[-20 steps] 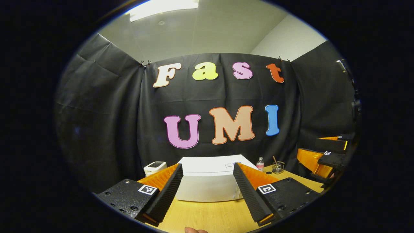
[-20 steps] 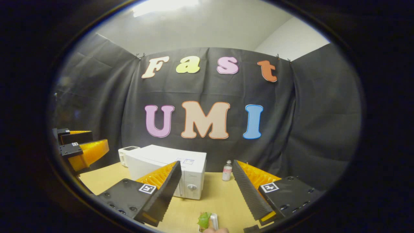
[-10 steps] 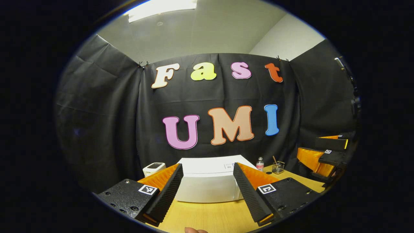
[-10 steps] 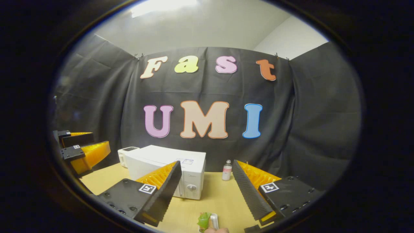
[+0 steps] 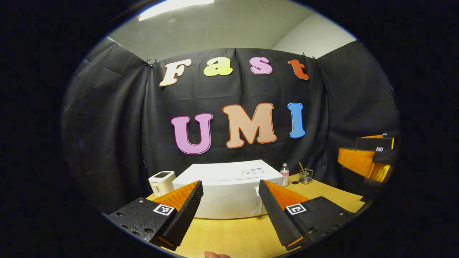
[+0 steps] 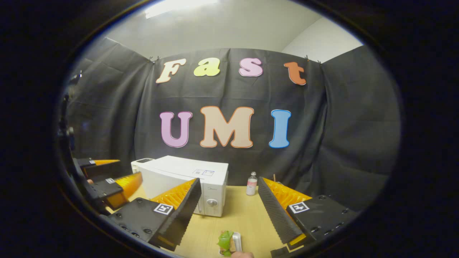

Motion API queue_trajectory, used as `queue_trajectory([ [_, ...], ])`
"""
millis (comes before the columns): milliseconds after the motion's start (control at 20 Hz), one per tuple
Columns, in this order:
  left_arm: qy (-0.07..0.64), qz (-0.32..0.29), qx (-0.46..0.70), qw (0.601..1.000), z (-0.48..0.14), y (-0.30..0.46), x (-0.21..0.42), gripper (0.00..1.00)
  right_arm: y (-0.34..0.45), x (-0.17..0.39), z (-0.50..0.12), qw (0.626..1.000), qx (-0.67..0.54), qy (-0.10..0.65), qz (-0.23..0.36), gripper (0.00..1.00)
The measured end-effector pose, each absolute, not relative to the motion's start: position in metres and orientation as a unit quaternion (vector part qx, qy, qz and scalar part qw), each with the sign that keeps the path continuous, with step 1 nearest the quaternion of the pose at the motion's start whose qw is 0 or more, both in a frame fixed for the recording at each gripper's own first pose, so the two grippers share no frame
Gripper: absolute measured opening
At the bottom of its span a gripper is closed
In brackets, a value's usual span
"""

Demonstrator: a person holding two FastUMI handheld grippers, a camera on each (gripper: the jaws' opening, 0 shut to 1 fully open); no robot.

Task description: Open the microwave oven with the left hand, put the food in, and close the microwave oven.

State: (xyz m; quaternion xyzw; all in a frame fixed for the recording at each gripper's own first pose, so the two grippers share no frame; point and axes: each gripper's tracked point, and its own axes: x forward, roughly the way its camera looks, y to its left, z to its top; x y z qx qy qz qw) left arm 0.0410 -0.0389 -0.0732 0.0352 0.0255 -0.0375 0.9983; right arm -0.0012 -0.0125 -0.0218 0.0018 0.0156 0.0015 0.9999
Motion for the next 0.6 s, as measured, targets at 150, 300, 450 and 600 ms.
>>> queue_trajectory([
  [150, 0.020, -0.062, 0.018, 0.998, -0.094, -0.065, 0.067, 0.97, -0.023, -0.007, -0.019, 1.000, -0.007, 0.008, -0.008, 0.97],
  [300, 0.044, -0.088, 0.018, 0.995, -0.125, -0.092, 0.102, 0.97, -0.036, -0.011, -0.015, 1.000, -0.016, -0.003, -0.022, 0.96],
  [450, 0.064, -0.100, 0.017, 0.993, -0.148, -0.109, 0.135, 0.97, -0.054, -0.012, -0.012, 0.999, -0.017, -0.004, -0.040, 0.96],
  [600, 0.100, -0.112, 0.008, 0.989, -0.184, -0.123, 0.160, 0.98, -0.076, -0.017, -0.010, 0.998, -0.020, -0.003, -0.063, 0.96],
])
